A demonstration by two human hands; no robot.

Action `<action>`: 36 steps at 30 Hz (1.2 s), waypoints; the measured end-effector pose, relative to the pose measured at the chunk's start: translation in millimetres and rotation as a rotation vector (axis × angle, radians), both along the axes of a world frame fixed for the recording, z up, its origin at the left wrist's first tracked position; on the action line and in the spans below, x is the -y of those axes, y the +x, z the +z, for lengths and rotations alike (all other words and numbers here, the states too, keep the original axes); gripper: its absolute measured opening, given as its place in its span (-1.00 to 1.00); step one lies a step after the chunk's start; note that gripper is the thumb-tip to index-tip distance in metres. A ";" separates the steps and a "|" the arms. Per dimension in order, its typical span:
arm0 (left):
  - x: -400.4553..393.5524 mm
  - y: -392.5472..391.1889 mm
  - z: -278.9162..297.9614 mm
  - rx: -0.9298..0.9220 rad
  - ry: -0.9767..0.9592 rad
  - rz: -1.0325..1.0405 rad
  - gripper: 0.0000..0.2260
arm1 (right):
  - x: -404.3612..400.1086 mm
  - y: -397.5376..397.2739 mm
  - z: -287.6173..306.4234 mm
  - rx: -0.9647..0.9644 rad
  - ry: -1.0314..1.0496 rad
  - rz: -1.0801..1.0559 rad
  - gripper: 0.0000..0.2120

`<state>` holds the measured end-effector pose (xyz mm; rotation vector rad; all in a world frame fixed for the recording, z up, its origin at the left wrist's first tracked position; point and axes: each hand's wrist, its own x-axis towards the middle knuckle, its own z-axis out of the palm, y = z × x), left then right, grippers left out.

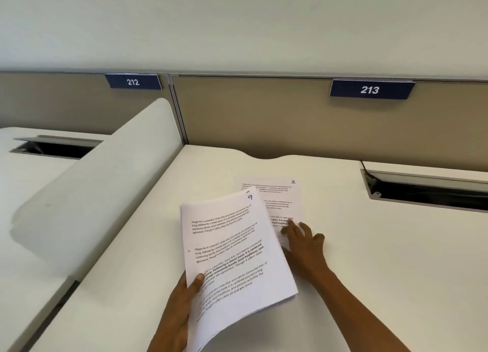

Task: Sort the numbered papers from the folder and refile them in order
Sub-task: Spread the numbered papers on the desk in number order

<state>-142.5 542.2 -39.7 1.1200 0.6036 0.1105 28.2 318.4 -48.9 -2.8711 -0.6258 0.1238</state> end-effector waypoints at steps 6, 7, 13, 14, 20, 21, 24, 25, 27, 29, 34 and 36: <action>-15.1 4.4 -2.3 0.003 0.013 0.003 -0.29 | -37.2 7.7 -2.0 0.160 0.206 0.202 -0.51; -19.1 2.9 -2.8 -0.001 0.011 0.007 -0.19 | -40.9 4.7 -3.1 0.216 0.242 0.228 -0.57; -34.7 -5.7 -8.4 0.002 -0.013 0.076 -0.10 | -73.3 18.7 -7.6 0.258 0.109 0.238 -0.61; -36.7 -5.2 -8.3 0.011 -0.007 0.100 -0.12 | -80.1 23.8 -6.4 0.259 0.097 0.253 -0.62; -45.0 1.0 -7.8 0.015 0.057 0.126 -0.09 | -115.2 46.7 -2.7 0.331 0.112 0.302 -0.84; -43.9 0.6 -6.8 0.008 0.072 0.135 -0.04 | -119.0 49.4 -2.2 0.334 0.118 0.305 -0.87; -38.0 2.9 0.1 0.031 0.103 0.148 -0.15 | -127.8 51.1 9.6 0.305 0.112 0.356 -0.93; -36.6 3.8 1.7 0.046 0.101 0.164 -0.31 | -130.2 53.1 11.0 0.285 0.091 0.362 -0.92; -35.5 5.1 5.7 0.026 0.125 0.179 -0.68 | -139.4 59.9 9.9 0.194 0.060 0.384 -0.69; -37.3 6.0 8.0 0.011 0.188 0.171 -0.73 | -146.4 56.4 23.2 0.230 0.038 0.402 -0.63; -40.4 12.0 4.8 0.014 0.239 0.231 -0.73 | -148.5 59.1 27.7 0.047 -0.035 0.478 -0.94; -43.6 12.1 -3.2 -0.005 0.194 0.265 -0.67 | -150.5 62.6 19.2 -0.015 0.044 0.431 -0.84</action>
